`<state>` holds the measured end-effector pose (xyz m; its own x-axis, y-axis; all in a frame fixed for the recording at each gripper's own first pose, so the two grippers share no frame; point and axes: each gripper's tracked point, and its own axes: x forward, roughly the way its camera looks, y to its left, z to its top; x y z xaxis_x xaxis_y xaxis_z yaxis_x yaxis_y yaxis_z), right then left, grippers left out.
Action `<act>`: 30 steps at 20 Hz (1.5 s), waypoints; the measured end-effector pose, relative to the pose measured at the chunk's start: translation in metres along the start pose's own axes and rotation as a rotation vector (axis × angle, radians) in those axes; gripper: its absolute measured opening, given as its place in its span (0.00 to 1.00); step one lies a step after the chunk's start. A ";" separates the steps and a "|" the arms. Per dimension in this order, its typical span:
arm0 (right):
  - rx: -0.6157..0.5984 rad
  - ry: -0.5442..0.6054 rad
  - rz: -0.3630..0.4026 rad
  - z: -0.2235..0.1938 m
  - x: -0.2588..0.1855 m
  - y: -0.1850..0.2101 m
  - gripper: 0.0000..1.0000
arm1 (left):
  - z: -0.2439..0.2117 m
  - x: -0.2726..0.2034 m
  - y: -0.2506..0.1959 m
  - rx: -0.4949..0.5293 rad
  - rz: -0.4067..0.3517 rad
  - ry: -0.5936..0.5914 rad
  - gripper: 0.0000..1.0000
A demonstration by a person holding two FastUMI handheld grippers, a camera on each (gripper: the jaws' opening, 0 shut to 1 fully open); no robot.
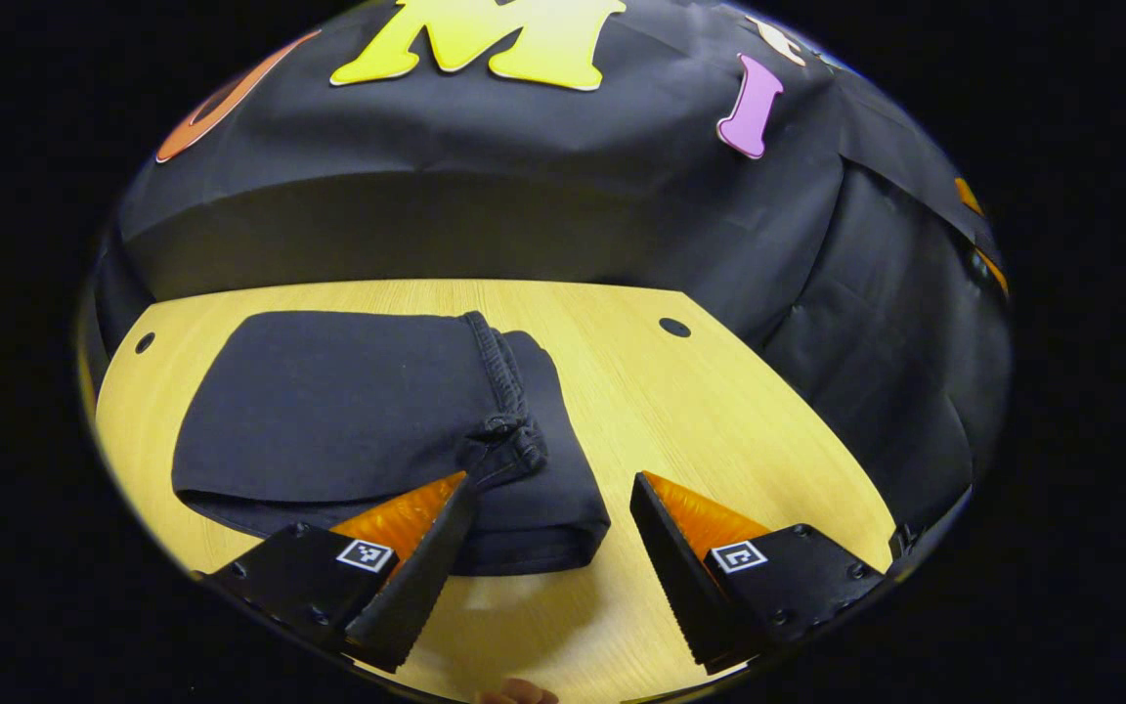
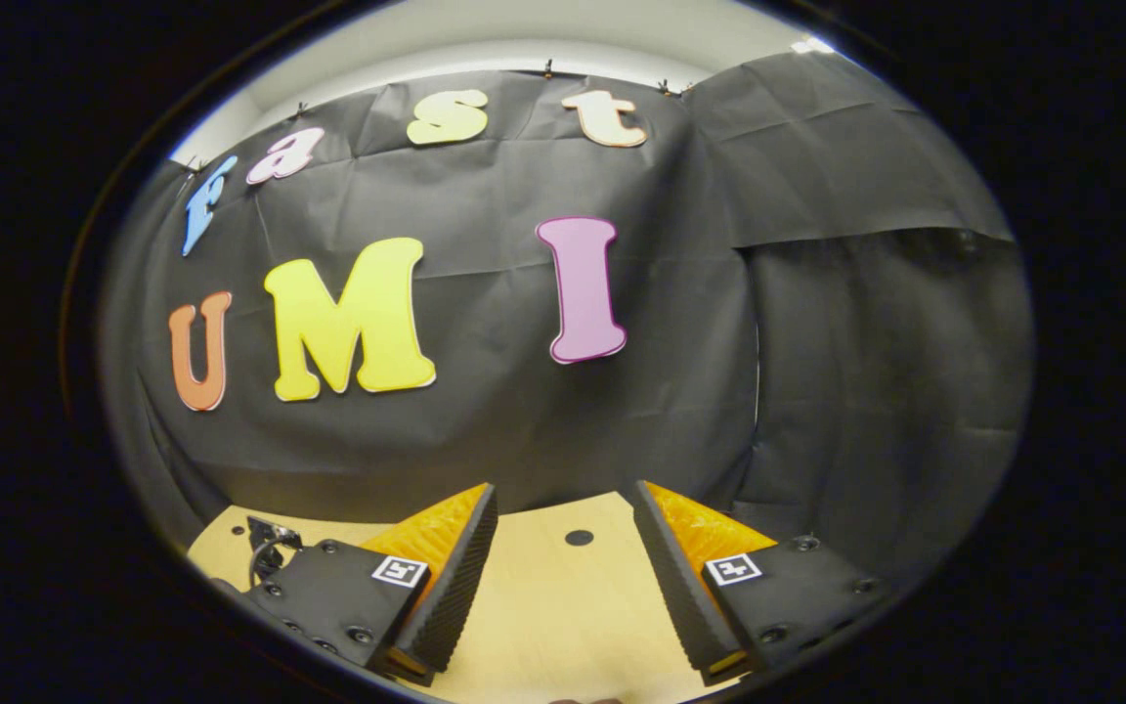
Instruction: Grasp the waist and the cuffs of the jeans and fold them to make the two legs overlap; first hold the waist and fold one-third of the jeans toward the cuffs, then hold the cuffs and fold the remaining one-third in the same direction to finish folding.
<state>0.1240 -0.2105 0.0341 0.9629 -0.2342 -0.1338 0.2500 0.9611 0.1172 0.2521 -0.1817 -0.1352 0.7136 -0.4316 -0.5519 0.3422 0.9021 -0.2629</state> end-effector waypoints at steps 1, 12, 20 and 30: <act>0.002 0.005 0.008 -0.004 -0.001 0.007 0.85 | 0.011 -0.013 0.005 0.000 0.008 -0.036 1.00; 0.006 0.039 0.281 -0.043 -0.041 0.171 0.86 | 0.127 -0.214 0.172 -0.036 0.296 -0.429 1.00; -0.054 -0.017 0.413 -0.039 -0.088 0.256 0.85 | 0.157 -0.302 0.210 0.040 0.411 -0.584 1.00; -0.131 -0.062 0.405 -0.039 -0.113 0.272 0.85 | 0.139 -0.322 0.213 0.045 0.390 -0.581 1.00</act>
